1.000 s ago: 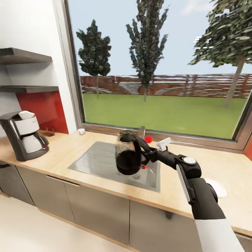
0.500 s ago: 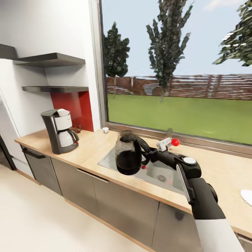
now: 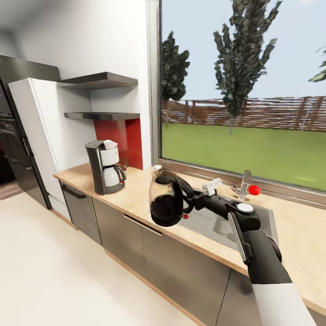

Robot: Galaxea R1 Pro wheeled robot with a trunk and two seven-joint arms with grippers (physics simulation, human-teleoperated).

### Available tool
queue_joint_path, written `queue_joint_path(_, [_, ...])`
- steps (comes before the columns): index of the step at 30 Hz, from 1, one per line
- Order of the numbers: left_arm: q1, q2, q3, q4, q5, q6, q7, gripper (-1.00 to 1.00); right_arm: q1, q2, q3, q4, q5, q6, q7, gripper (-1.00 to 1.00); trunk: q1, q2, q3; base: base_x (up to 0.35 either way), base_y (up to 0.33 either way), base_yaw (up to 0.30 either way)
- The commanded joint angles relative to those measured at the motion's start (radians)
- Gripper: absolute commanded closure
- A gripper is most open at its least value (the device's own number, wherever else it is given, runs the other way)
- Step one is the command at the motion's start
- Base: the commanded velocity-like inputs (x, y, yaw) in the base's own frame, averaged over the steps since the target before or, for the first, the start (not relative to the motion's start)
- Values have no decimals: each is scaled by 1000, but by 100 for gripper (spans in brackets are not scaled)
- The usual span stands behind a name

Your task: Set up a coffee station on the kitchen countertop: keep the coffee maker on the countertop, move the bottle of coffee from the kitchen shelf to the counter next to the coffee maker, place a paper coffee filter on top of the coffee maker, put the saucer next to the coffee maker with the coffee cup on the saucer, and place the electric kettle next to the coffee maker.

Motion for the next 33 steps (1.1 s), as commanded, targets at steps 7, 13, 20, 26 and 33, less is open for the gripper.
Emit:
queue_joint_path(7, [-1, 0, 7, 2, -1, -5, 1, -100, 0, 0, -1, -2, 6, 3, 9, 100, 0, -1, 3, 0, 0, 270])
queue_joint_path(13, [-1, 0, 8, 3, -1, -5, 1, -100, 0, 0, -1, -2, 6, 3, 9, 100, 0, -1, 5, 1, 0, 270])
queue_joint_path(20, [0, 0, 9, 2, 0, -5, 1, -100, 0, 0, -1, -2, 6, 3, 9, 100, 0, -1, 8, 127, 58, 270])
queue_joint_path(26, [0, 0, 9, 2, 0, -5, 1, -100, 0, 0, -1, -2, 6, 3, 9, 100, 0, -1, 11, 237, 221, 270])
queue_joint_path(33, [-1, 0, 9, 1, 0, -5, 1, -100, 0, 0, -1, -2, 6, 3, 9, 100, 0, -1, 14, 240, 232, 270])
